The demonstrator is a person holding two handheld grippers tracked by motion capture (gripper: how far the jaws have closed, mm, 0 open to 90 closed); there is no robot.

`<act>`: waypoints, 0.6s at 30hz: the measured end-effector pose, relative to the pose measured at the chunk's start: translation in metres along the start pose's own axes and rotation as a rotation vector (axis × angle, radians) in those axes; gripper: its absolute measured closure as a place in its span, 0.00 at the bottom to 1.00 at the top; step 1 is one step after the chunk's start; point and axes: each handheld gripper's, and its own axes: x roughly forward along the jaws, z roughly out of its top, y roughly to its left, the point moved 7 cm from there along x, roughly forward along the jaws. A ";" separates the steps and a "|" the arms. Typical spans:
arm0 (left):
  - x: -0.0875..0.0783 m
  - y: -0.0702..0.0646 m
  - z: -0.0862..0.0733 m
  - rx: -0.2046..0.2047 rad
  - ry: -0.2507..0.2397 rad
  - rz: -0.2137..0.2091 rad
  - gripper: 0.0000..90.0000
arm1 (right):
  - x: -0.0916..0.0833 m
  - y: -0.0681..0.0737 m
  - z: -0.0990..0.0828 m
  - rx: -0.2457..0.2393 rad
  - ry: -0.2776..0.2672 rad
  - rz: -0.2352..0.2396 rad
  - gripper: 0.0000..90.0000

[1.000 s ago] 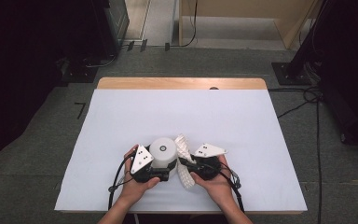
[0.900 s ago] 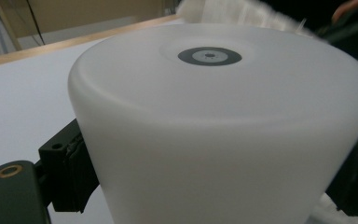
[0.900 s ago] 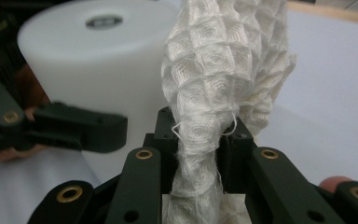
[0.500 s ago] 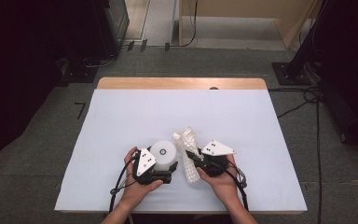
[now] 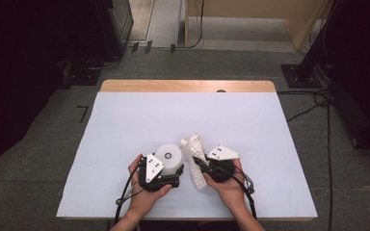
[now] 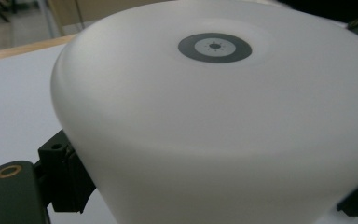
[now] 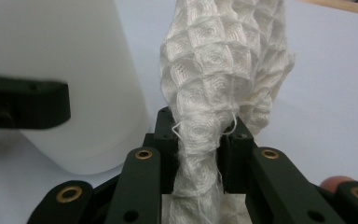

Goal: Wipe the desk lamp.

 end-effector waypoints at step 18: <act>0.000 -0.005 0.001 0.079 0.003 -0.101 0.09 | -0.023 0.027 0.032 -0.011 -0.135 0.080 0.81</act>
